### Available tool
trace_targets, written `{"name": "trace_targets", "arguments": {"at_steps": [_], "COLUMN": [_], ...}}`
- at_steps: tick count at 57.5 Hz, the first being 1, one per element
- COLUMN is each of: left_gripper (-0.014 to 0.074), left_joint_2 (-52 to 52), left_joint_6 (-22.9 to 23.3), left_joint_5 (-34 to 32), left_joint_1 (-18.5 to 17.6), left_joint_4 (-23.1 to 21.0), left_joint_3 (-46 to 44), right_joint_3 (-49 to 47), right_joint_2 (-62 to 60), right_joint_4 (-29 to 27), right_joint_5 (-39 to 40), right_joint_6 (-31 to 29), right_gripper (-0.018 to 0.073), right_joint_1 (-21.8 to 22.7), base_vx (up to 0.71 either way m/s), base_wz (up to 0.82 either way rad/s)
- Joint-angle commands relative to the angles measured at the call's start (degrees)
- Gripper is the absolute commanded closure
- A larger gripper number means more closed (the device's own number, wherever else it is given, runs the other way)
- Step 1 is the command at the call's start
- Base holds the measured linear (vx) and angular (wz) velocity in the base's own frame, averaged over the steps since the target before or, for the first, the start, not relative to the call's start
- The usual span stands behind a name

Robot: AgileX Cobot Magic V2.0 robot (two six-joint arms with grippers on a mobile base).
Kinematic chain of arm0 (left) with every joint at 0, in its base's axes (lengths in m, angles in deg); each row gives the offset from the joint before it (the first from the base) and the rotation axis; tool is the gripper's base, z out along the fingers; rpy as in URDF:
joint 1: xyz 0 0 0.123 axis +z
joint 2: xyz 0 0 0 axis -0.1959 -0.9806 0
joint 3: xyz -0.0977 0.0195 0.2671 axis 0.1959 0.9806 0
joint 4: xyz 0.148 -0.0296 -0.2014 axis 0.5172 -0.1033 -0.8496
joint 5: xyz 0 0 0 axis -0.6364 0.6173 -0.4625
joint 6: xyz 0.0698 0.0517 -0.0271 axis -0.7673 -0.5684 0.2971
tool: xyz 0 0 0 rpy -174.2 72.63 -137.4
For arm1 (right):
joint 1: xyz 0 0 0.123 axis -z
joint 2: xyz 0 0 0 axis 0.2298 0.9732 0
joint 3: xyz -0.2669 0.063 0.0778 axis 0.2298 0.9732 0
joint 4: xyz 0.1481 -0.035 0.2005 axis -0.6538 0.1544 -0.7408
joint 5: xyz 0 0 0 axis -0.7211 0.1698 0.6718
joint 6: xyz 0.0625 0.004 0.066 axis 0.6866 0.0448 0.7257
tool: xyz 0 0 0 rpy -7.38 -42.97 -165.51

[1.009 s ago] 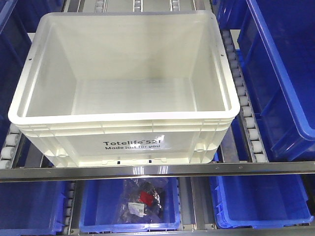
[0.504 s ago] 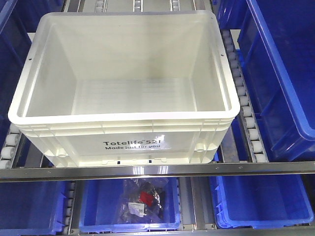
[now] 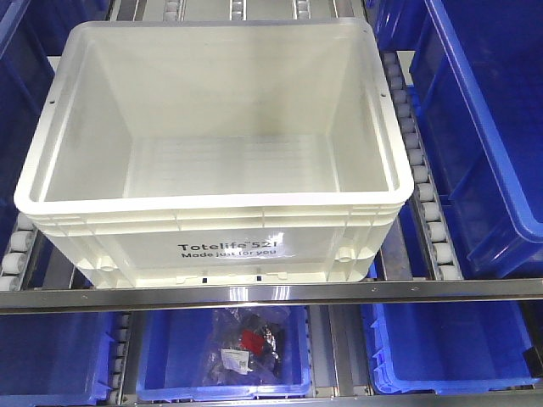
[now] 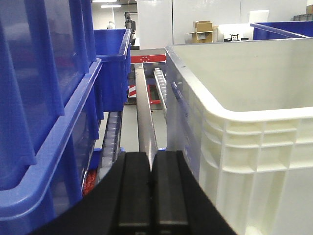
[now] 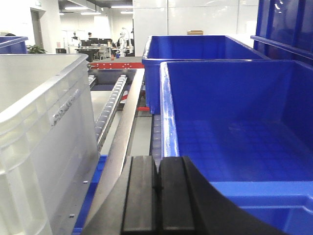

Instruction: Place moving items into box and shelve

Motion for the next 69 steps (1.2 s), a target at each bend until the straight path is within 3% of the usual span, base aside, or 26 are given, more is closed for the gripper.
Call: {"name": "trace_targets", "arguments": {"at_steps": [1,69], "left_gripper": [0.0616,0.0616], "left_joint_2": [0.79,0.79], "left_joint_6": [0.41,0.41], "left_joint_5": [-4.81,-4.81], "left_joint_1": [0.17,0.35], "left_joint_4": [-0.56,-0.56], "left_joint_3": [1.36,1.36], "right_joint_3": [1.19,1.14], "right_joint_2": [-0.77,-0.77], "right_joint_4": [0.53,0.08], "right_joint_5": [4.75,4.69], "right_joint_6": [-0.45,-0.45], "right_gripper": [0.0575,0.0575], "right_joint_1": [-0.10,-0.10], "base_vx": [0.00,0.00], "base_wz": [0.00,0.00]}}
